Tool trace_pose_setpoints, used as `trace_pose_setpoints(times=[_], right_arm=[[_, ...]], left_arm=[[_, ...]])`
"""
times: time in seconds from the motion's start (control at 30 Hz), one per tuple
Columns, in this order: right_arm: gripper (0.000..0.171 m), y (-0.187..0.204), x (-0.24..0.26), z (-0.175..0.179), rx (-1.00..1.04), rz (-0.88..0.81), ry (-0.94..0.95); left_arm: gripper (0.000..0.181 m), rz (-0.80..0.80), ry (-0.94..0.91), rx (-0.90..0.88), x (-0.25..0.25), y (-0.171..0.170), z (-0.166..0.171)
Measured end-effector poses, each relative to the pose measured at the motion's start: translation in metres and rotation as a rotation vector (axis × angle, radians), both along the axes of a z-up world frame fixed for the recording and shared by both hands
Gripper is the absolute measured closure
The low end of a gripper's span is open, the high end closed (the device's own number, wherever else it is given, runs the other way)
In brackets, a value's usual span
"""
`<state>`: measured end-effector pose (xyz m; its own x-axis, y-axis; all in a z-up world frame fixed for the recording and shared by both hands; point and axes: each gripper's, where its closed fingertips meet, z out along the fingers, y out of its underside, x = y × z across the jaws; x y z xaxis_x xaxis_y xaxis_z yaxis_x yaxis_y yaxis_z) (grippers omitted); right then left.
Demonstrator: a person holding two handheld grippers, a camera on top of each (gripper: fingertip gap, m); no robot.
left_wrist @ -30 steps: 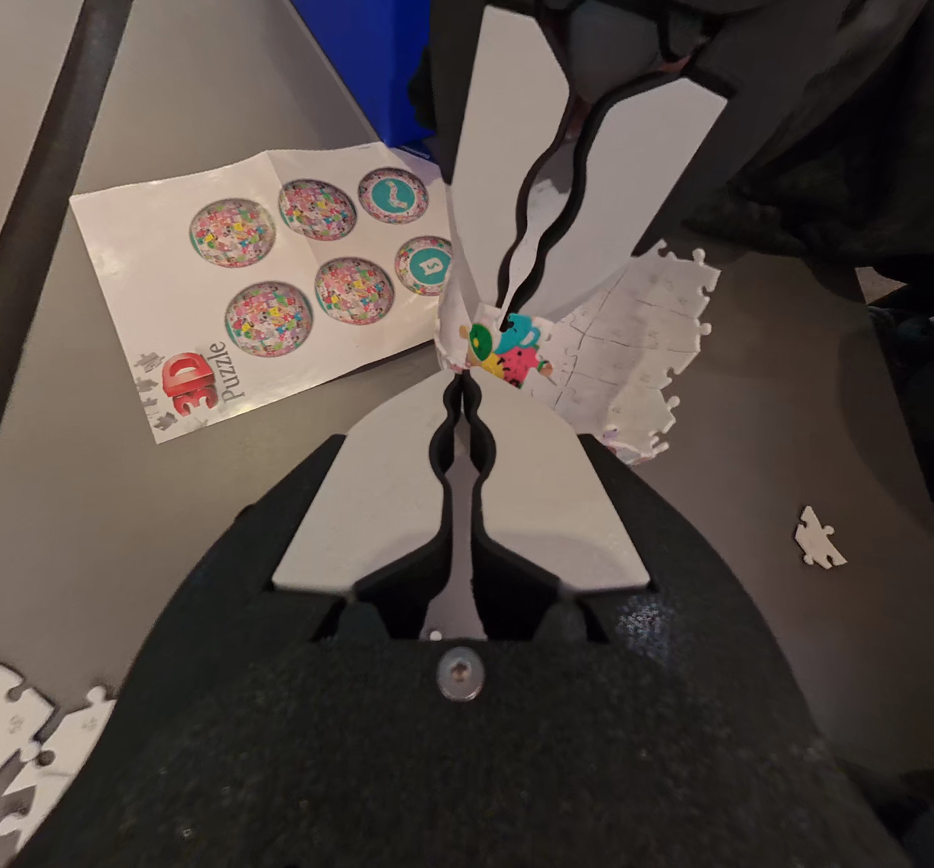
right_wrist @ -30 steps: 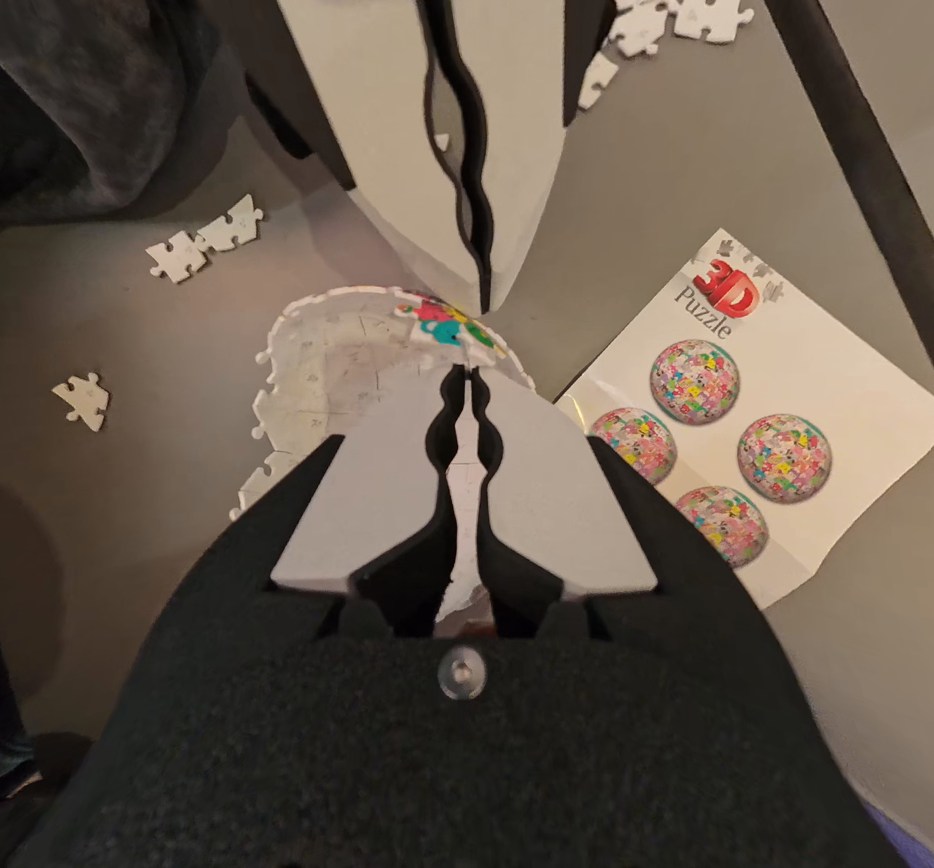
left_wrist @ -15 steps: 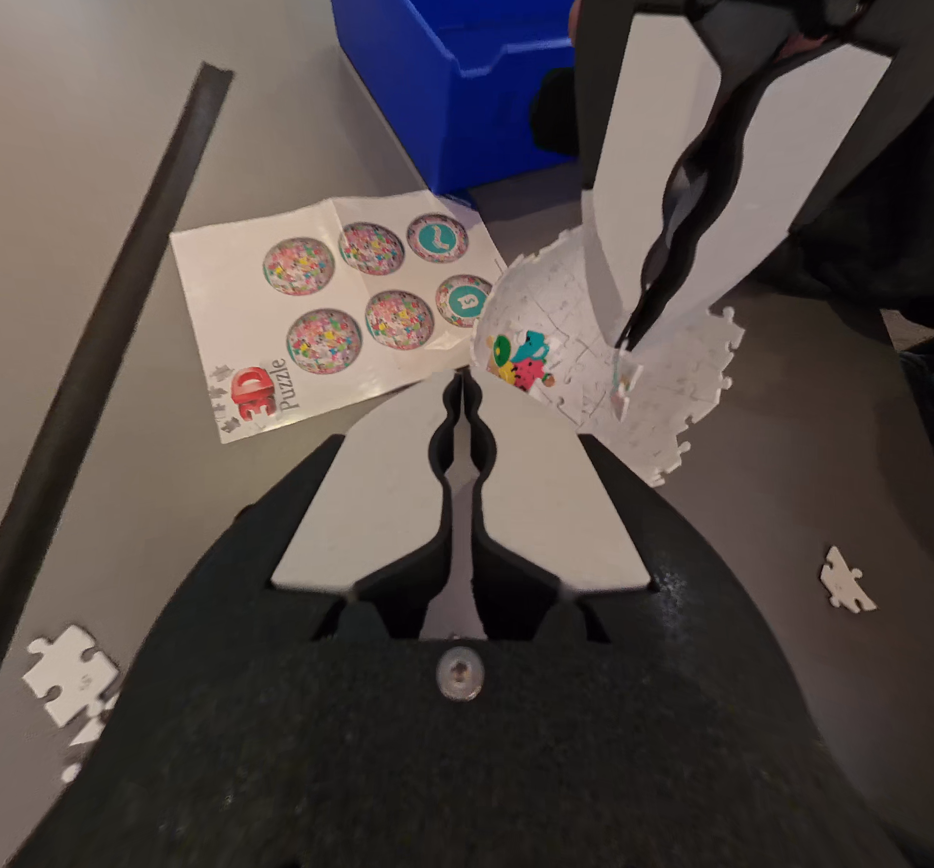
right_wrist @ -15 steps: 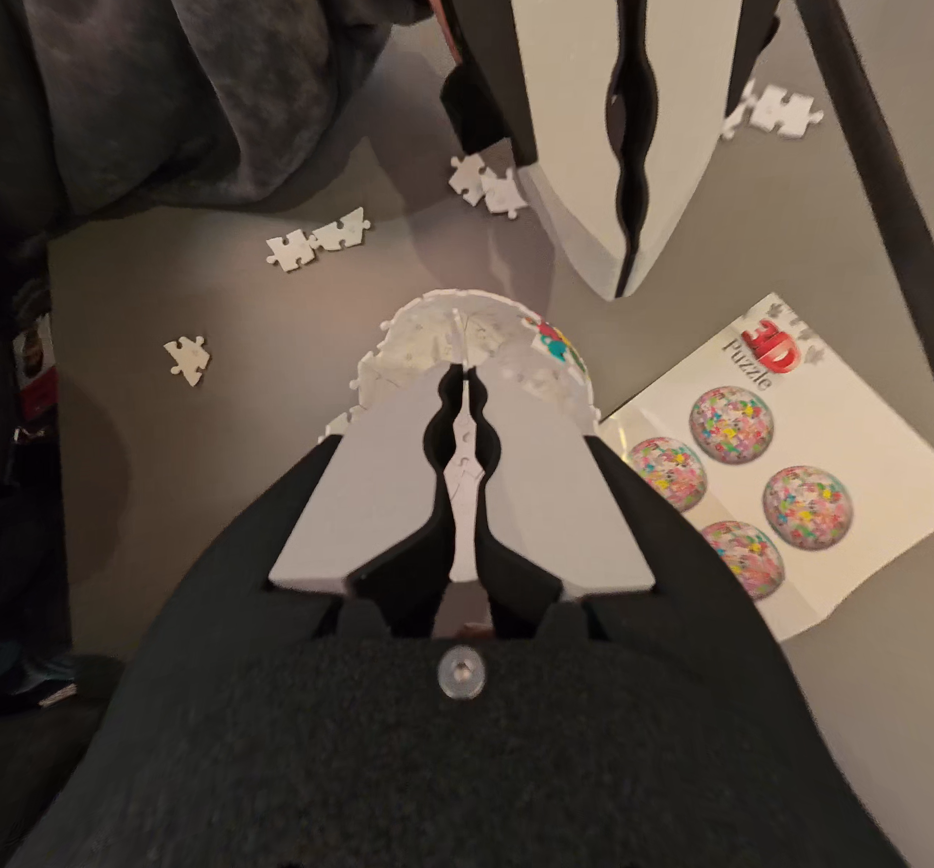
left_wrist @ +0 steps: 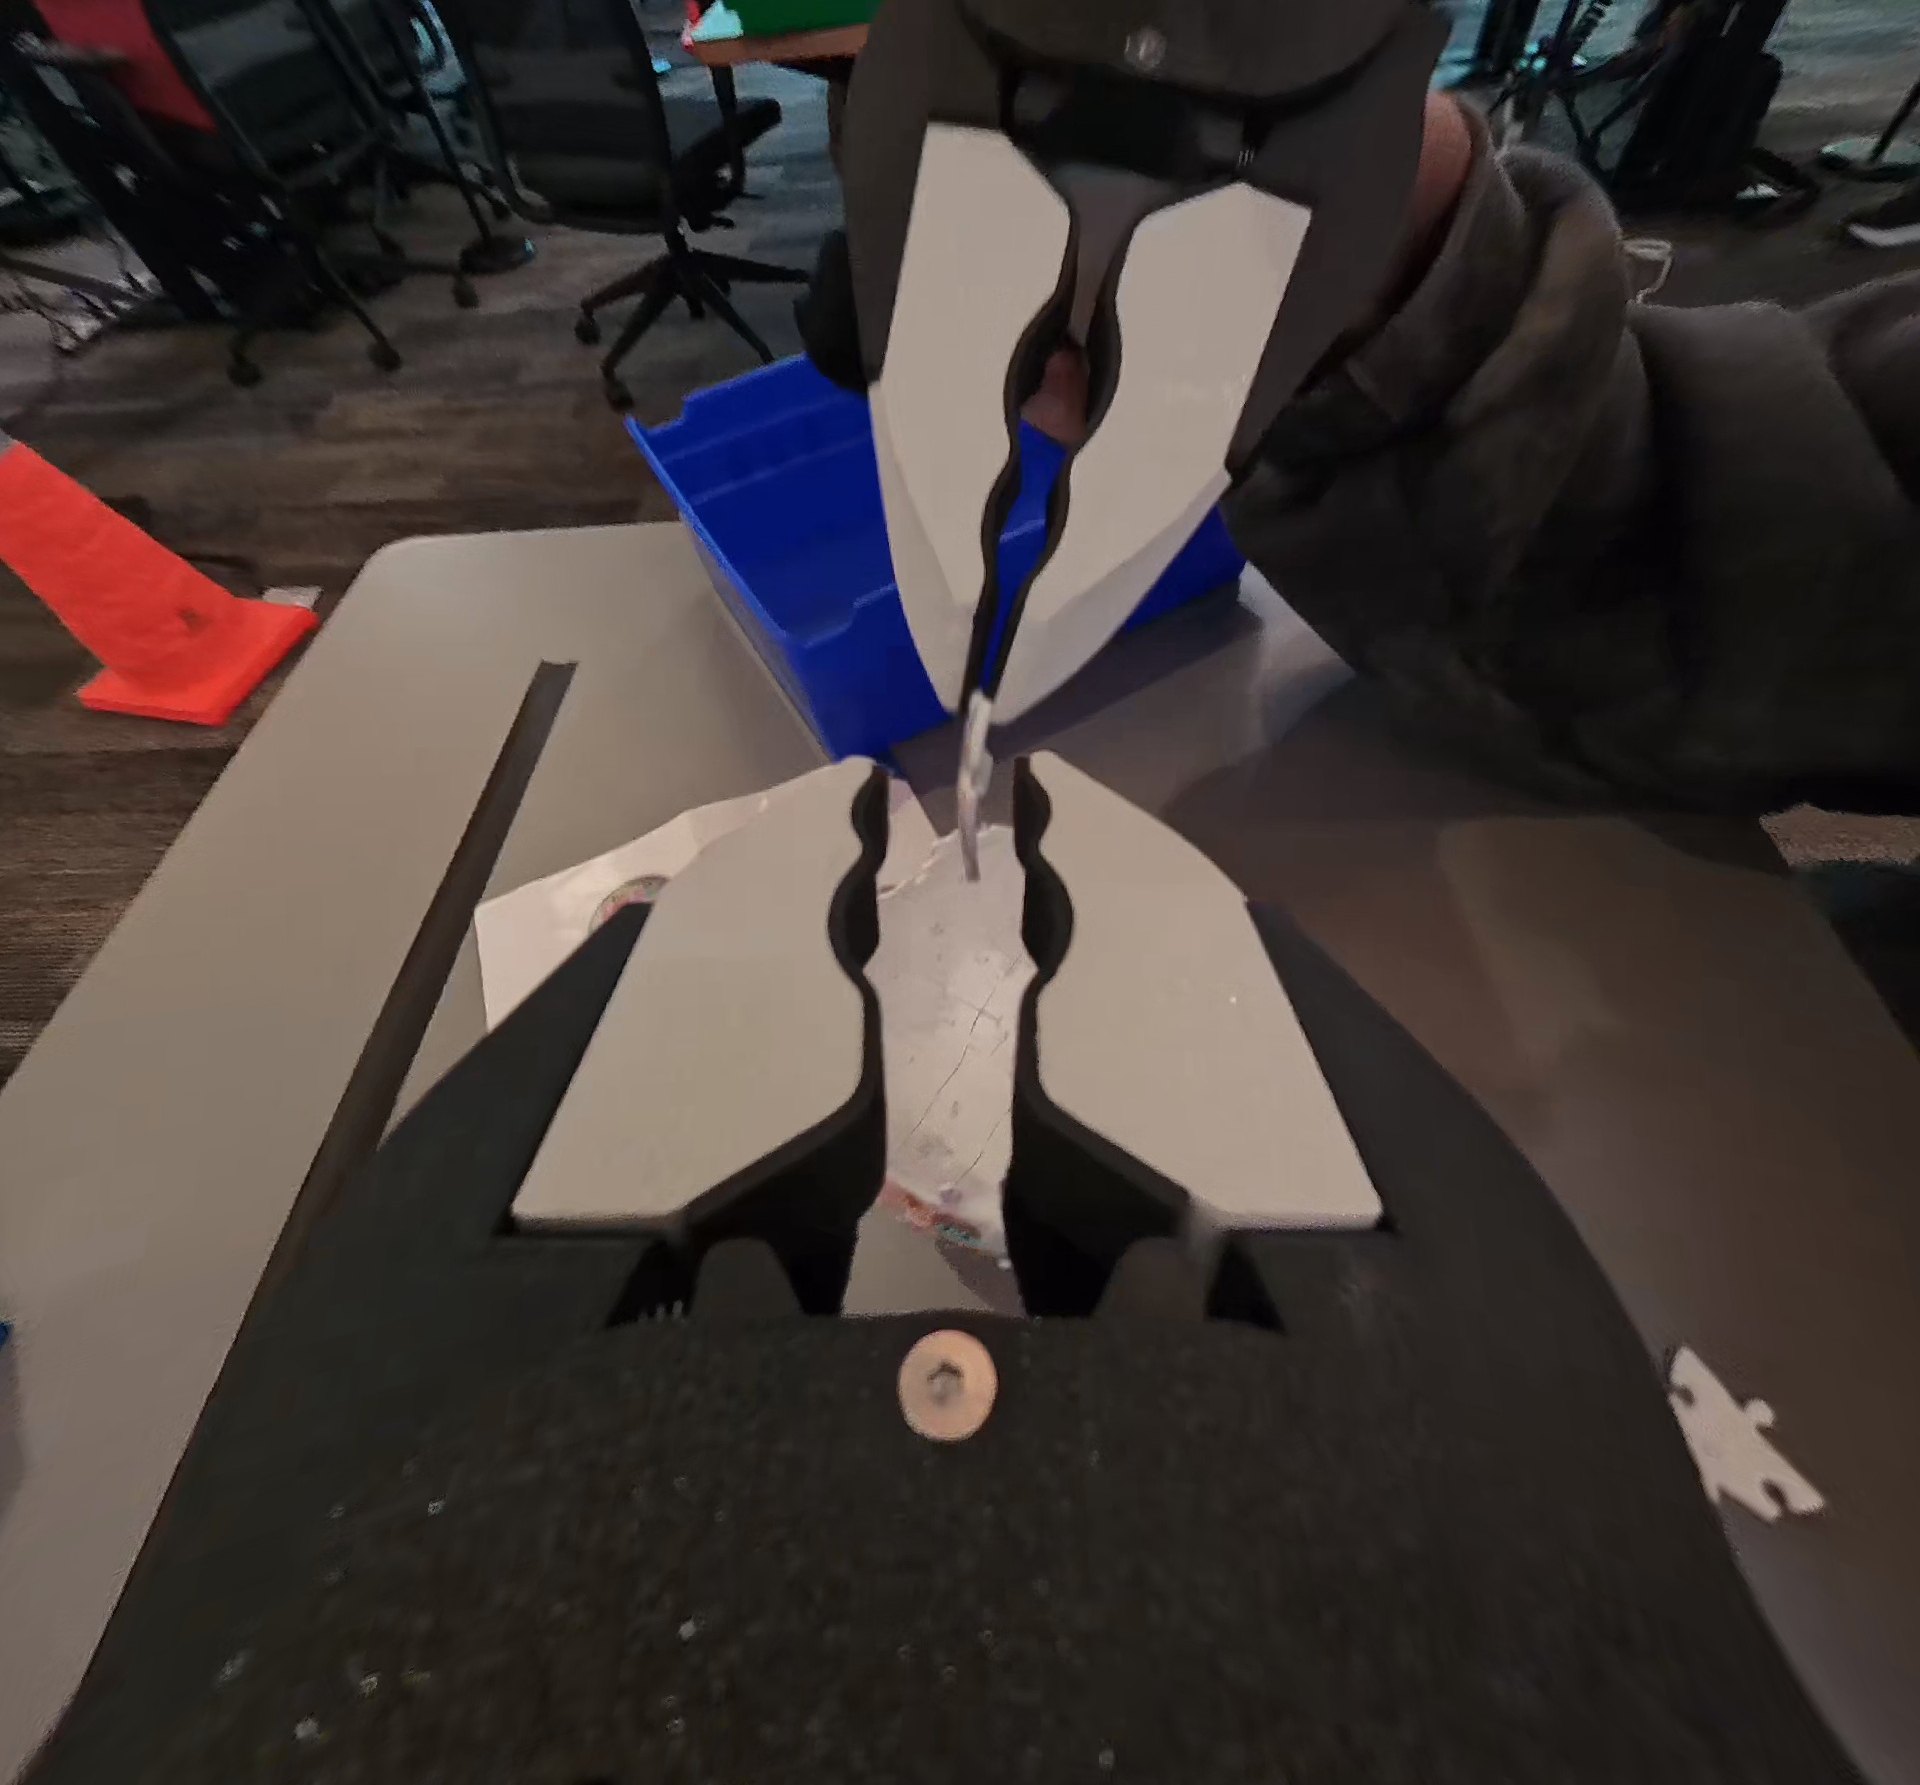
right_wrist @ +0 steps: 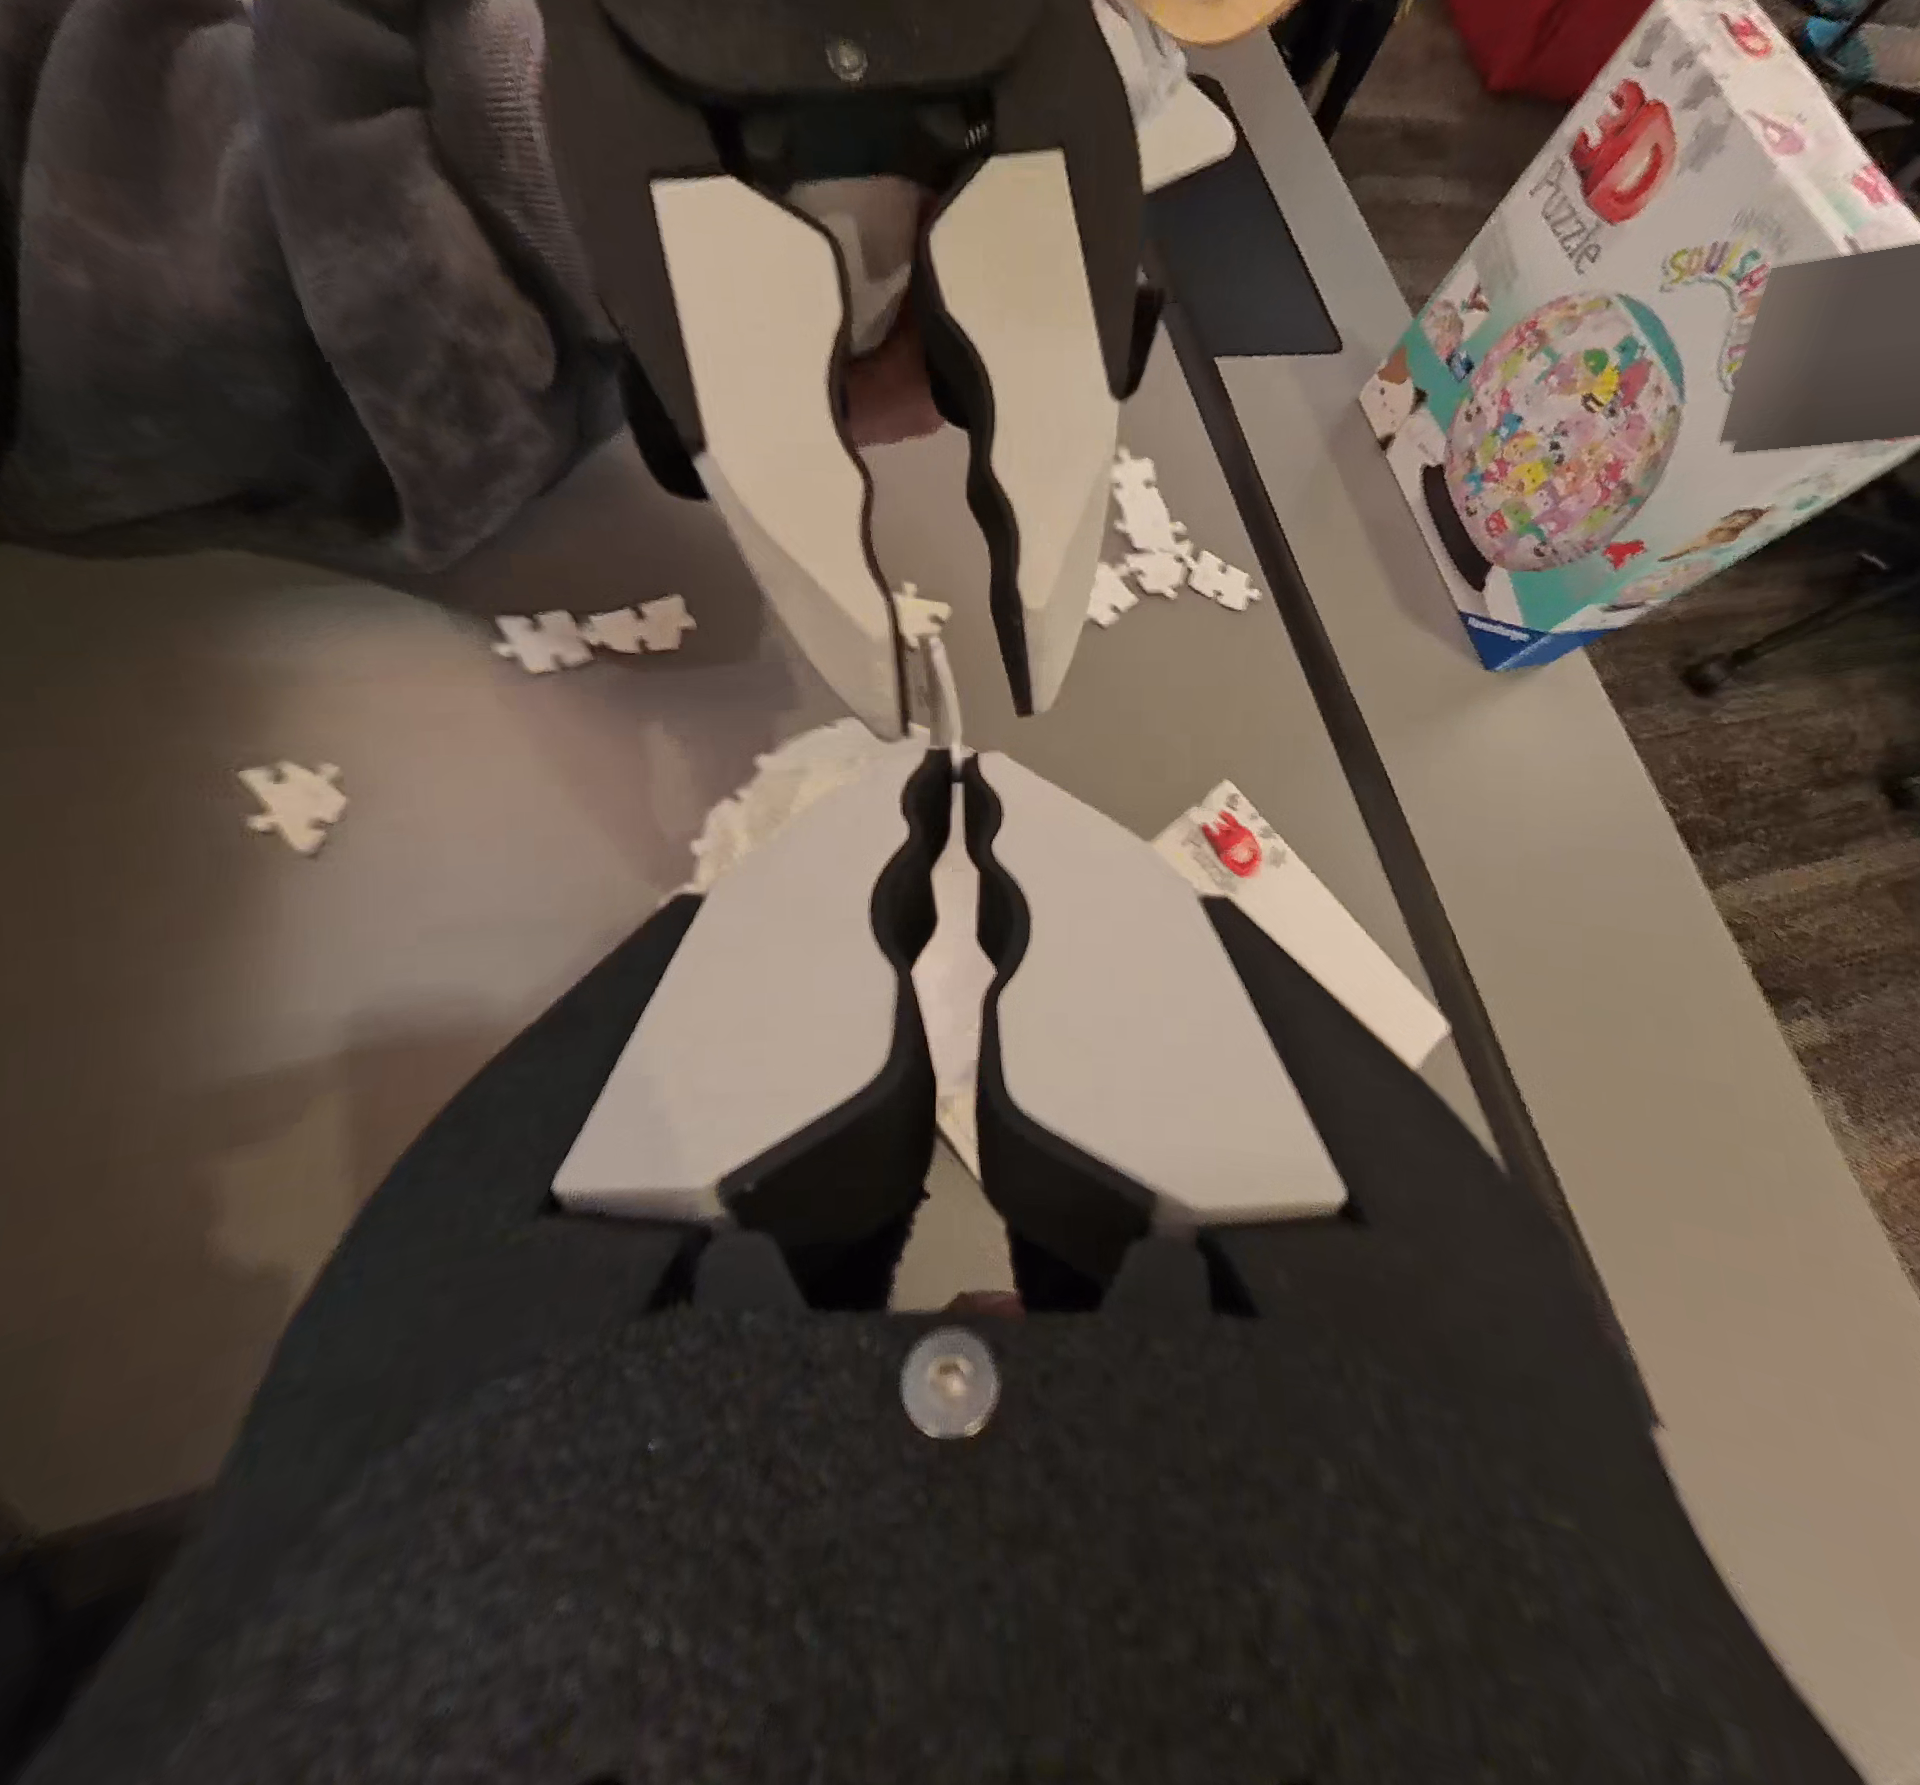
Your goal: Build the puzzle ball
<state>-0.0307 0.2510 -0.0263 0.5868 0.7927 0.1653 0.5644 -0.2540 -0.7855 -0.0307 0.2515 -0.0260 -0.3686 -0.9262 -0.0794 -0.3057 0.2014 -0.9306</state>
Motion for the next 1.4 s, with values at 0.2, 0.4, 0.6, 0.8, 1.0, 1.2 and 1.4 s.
trace_pose_setpoints(times=[0.2,0.4,0.6,0.8,1.0,1.2,1.4], right_arm=[[0.169,-0.032,-0.019,0.017,0.033,0.006,0.047],[0.153,-0.083,-0.043,0.04,0.146,0.012,-0.036],[0.147,-0.138,-0.083,0.033,0.124,-0.032,0.116],[0.14,-0.157,-0.059,-0.041,0.109,-0.217,-0.044],[0.134,-0.128,-0.012,-0.108,0.218,-0.394,0.013],[0.122,-0.107,-0.028,-0.119,0.298,-0.395,-0.027],[0.107,-0.105,-0.032,-0.12,0.211,-0.506,0.122]], left_arm=[[0.179,0.027,-0.038,-0.056,-0.018,-0.037,0.018],[0.179,0.041,-0.187,-0.221,-0.056,-0.079,0.044],[0.179,-0.016,-0.303,-0.377,-0.087,-0.138,0.043],[0.179,0.211,-0.246,-0.212,-0.101,-0.139,0.005],[0.179,0.423,-0.168,-0.178,-0.121,-0.088,-0.061],[0.179,0.439,-0.137,-0.197,-0.113,-0.078,-0.079],[0.179,0.416,-0.118,-0.364,-0.103,-0.078,-0.085]])
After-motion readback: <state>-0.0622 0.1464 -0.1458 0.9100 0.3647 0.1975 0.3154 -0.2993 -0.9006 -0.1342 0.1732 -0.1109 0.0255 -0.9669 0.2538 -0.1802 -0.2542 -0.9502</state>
